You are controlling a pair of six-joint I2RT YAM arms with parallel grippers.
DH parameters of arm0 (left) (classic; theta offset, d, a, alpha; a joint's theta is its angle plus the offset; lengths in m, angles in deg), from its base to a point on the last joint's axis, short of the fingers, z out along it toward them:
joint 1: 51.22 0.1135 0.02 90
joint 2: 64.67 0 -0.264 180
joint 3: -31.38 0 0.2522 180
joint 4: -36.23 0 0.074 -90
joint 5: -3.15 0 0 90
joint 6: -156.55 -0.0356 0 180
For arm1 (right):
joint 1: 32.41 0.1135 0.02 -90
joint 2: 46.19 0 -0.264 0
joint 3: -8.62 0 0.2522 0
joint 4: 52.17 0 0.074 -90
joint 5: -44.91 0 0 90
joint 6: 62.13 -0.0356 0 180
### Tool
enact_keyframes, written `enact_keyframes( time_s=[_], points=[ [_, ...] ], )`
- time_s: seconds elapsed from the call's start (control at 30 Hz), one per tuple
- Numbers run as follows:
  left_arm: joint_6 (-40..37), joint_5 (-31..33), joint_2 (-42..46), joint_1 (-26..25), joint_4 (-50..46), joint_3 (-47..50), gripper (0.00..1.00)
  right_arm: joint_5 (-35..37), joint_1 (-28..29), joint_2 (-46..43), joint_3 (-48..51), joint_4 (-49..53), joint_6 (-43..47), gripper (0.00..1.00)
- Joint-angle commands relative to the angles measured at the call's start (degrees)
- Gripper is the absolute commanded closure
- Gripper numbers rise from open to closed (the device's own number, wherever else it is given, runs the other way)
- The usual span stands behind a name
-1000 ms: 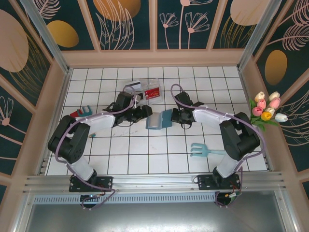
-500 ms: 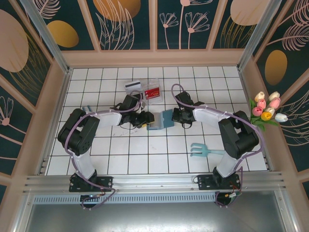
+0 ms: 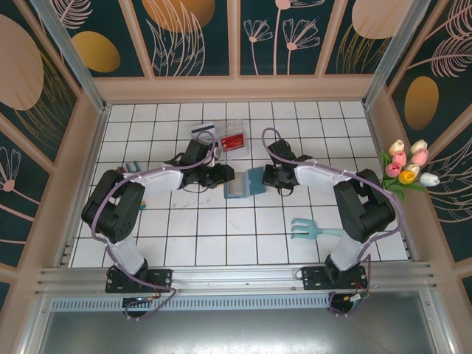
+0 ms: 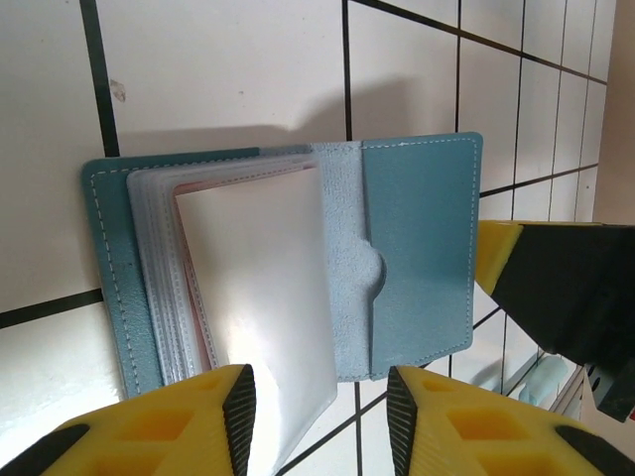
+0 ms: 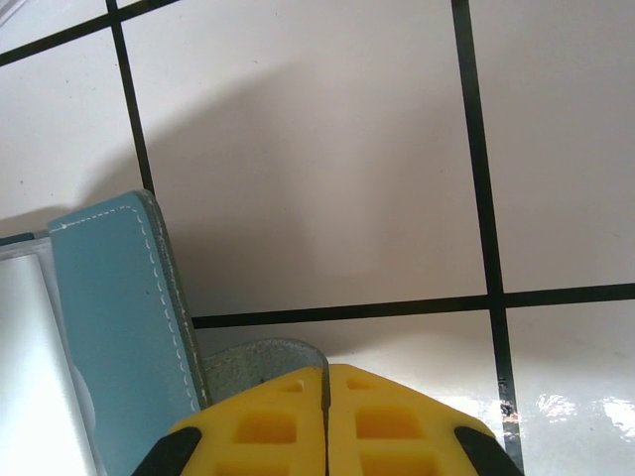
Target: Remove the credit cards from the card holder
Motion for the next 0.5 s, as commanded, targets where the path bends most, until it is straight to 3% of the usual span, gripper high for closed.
enact_keyframes(
  time_s=[0.0, 0.47],
  points=[
    [0.8, -1.61, -1.72, -0.78, 1.03, 0.24, 0.59, 0.21, -0.31, 1.36, 0.63, 0.4, -0.48, 0.93],
    [1.29, 0.94, -3.94, -1.51, 1.38, 1.93, 0.6, -1.72, -0.23, 1.67, 0.82, -0.75, -0.47, 0.93]
  ],
)
